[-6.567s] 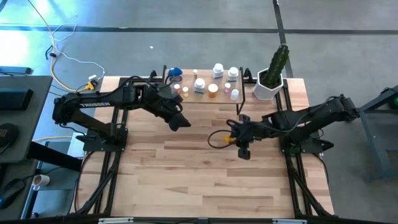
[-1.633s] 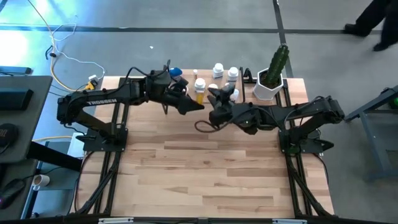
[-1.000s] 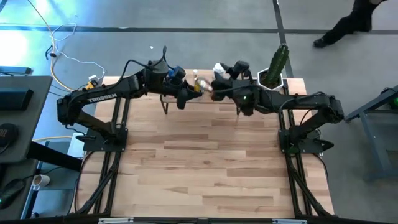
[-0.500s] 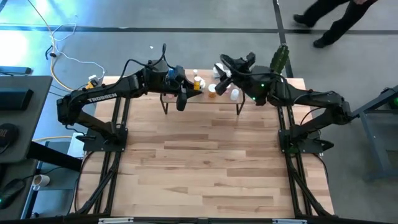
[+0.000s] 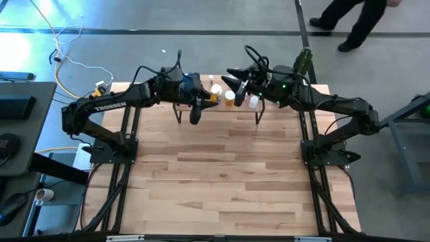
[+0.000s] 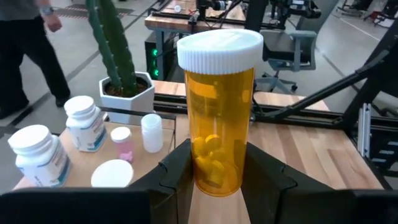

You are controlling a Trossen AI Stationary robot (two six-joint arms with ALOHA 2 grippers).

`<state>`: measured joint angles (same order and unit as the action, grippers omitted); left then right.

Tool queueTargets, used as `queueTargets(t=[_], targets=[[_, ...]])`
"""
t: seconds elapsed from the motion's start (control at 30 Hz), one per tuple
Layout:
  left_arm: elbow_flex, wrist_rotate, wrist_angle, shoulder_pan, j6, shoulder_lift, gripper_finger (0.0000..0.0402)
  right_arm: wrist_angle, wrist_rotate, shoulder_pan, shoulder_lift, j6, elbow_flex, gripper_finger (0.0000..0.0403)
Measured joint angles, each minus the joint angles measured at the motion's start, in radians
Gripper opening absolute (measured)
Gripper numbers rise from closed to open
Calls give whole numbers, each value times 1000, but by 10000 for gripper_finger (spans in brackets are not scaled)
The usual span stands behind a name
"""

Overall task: Pick and place medicine bottles onto shelf by color
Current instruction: Put the orange pill bottle on the shelf

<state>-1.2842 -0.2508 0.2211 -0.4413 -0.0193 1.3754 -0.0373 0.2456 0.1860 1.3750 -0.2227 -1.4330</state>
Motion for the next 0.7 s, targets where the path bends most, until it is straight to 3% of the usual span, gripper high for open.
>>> queueTargets(t=[0.7], targets=[[0,0,-1,17,-2,0,101,-41,-41,-25,74,-14,0,181]])
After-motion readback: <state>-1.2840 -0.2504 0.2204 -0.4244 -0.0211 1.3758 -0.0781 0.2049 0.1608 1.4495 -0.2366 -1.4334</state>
